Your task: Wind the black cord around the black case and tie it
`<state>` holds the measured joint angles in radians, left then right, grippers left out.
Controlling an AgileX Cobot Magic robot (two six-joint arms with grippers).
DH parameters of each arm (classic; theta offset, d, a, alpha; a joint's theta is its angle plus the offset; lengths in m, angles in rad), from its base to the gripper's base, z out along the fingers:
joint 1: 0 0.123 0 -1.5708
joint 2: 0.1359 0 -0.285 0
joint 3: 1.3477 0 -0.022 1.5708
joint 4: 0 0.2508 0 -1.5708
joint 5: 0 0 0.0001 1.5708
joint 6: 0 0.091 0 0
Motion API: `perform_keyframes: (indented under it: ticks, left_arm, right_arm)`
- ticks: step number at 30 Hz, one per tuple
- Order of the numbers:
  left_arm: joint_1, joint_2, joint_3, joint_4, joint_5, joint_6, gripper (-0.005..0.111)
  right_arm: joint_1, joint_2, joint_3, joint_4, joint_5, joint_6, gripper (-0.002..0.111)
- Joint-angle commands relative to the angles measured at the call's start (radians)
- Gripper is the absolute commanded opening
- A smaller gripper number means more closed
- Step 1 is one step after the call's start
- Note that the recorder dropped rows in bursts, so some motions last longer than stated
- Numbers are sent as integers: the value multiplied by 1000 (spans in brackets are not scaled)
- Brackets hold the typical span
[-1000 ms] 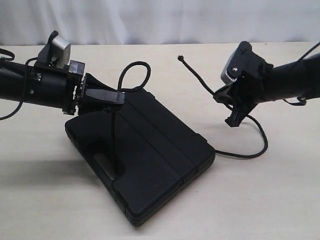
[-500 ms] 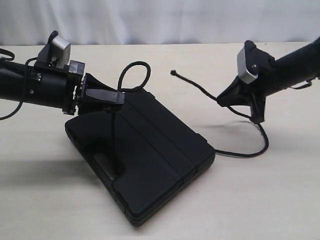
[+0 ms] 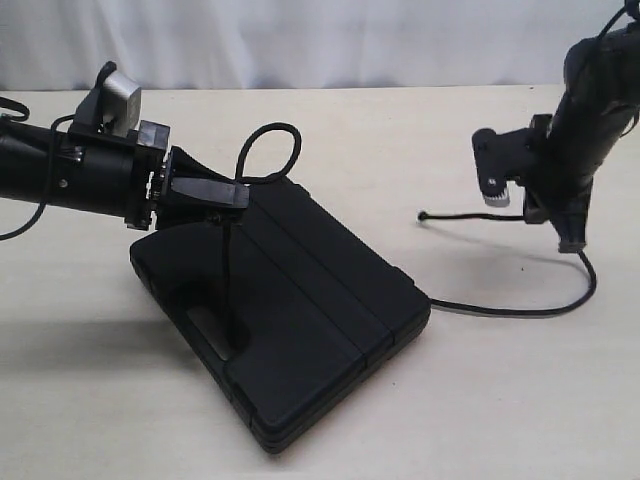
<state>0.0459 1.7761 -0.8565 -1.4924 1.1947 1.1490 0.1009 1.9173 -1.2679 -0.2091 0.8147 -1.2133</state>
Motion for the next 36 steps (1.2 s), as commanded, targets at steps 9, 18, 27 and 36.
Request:
perform_keyframes:
  ticks: [9, 18, 27, 36]
  left_arm:
    - [-1, -13, -7, -9, 26, 2, 0]
    - [-1, -13, -7, -11, 26, 2, 0]
    - [-1, -13, -7, -12, 26, 2, 0]
    - [-1, -13, -7, -12, 26, 0, 0]
  right_arm:
    - [-34, -18, -6, 1251, -244, -903, 5]
    - [-149, -14, -6, 685, 46, -624, 5]
    - [-156, -87, -6, -372, -128, 607, 5]
    - [-43, -122, -4, 526, -593, -253, 5]
